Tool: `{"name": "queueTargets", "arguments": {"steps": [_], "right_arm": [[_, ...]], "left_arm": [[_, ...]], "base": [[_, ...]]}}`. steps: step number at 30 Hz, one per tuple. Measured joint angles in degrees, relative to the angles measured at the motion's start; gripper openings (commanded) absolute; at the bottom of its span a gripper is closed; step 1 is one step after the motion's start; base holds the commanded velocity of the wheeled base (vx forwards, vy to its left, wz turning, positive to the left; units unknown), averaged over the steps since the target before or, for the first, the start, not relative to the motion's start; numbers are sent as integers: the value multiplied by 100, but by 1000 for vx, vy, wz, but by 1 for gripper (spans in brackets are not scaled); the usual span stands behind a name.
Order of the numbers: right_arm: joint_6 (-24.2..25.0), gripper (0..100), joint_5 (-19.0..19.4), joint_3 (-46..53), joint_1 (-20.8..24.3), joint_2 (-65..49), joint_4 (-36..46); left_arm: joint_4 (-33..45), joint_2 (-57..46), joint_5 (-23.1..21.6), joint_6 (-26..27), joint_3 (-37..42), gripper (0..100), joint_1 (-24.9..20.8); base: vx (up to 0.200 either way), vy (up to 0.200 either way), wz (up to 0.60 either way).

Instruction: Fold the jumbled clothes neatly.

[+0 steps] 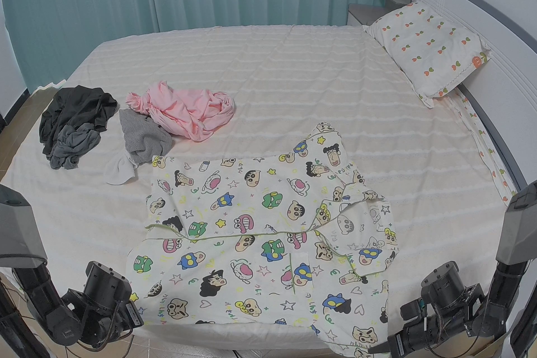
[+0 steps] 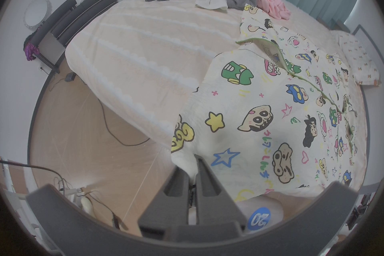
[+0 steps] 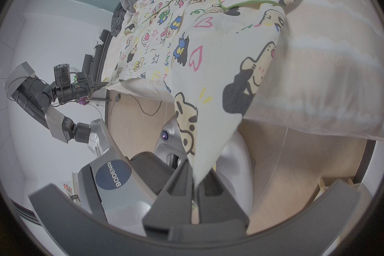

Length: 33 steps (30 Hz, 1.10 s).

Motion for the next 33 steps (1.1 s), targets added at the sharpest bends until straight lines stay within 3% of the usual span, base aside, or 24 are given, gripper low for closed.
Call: {"name": "queueTargets", "arguments": {"steps": [9,16,24,33], "right_arm": [[-11,0,-5,-2,261,-455,499],[40,0,4,0,252,-614,90],[82,0,12,0,-251,-847,-1013],[85,0,15,-293,-965,-697,-1859]], "left_arm": [[455,-204,-139,21,-2,0,-17],[249,-230,-152,21,0,0,-6],[-493,-243,-134,43,-207,0,112],[-657,-189,-145,95,-1003,0,642]], "base": [[0,0,0],[0,0,0],[0,0,0],[0,0,0]]}}
